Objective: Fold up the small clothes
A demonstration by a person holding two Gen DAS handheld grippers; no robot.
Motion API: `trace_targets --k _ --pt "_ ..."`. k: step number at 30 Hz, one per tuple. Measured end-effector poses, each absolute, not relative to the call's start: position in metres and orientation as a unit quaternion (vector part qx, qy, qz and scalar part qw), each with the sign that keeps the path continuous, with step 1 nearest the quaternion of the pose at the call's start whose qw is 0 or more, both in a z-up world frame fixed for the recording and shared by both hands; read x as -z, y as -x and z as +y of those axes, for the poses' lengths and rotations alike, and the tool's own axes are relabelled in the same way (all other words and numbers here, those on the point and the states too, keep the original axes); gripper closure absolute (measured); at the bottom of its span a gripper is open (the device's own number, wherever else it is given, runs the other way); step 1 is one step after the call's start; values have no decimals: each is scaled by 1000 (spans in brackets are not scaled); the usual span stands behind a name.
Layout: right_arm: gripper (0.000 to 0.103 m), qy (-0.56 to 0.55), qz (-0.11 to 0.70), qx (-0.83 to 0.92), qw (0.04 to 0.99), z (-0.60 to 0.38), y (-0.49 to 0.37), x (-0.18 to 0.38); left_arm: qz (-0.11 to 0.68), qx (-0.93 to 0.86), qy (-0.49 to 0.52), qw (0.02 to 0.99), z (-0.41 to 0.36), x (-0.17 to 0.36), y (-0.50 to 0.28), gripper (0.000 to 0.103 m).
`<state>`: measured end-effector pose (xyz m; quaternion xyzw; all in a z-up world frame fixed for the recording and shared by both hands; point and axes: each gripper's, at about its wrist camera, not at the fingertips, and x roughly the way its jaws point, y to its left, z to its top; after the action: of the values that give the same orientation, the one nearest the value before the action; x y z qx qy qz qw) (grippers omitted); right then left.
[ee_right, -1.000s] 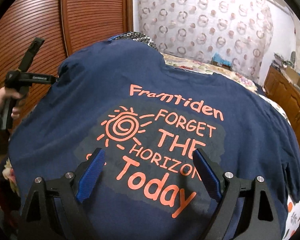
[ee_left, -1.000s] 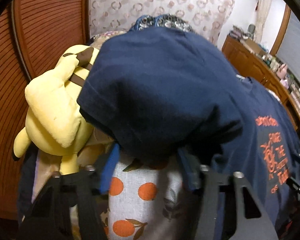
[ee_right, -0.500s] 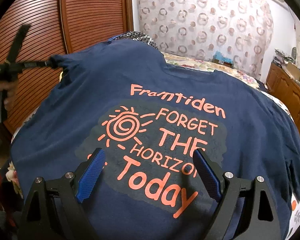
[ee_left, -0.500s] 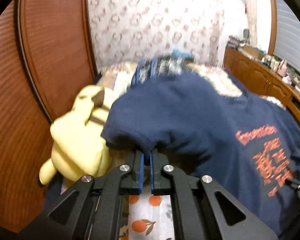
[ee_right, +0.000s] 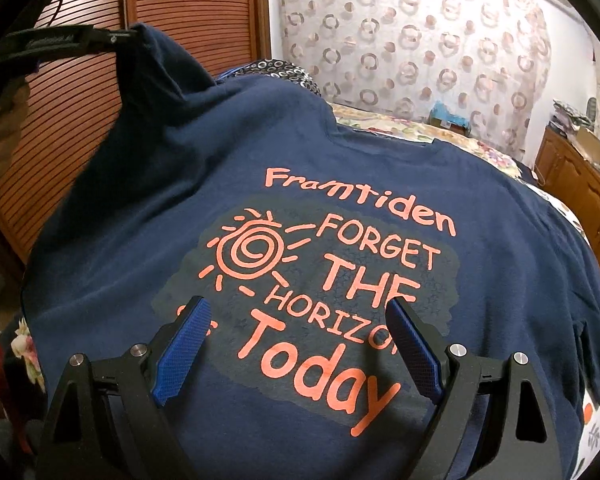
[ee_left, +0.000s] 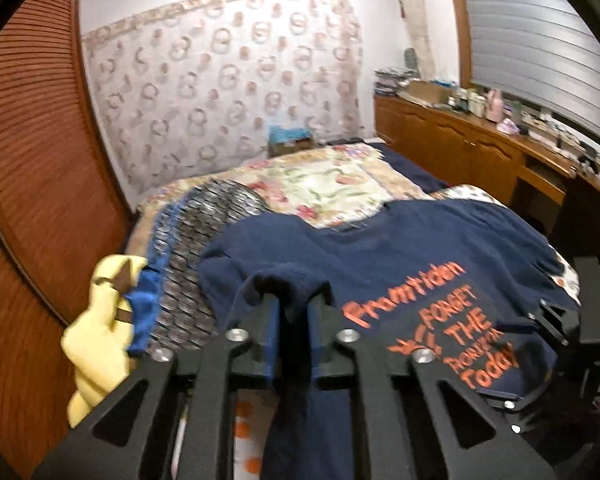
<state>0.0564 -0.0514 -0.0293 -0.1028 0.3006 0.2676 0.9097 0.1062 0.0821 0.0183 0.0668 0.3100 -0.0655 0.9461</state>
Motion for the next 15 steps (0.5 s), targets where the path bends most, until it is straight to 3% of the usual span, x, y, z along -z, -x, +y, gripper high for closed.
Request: trace_targets --k 2,6,8,15 --pt "13 102 301 -269 909 -52 -56 30 321 75 -60 942 79 -9 -101 62" --pt "13 102 301 -269 909 -52 -57 30 333 86 -58 937 76 4 -90 43" --pt "13 101 301 -270 909 -53 -57 30 333 80 -59 938 75 9 -83 27" --pt "13 96 304 -274 908 -53 -59 30 318 66 -23 946 88 16 -55 23"
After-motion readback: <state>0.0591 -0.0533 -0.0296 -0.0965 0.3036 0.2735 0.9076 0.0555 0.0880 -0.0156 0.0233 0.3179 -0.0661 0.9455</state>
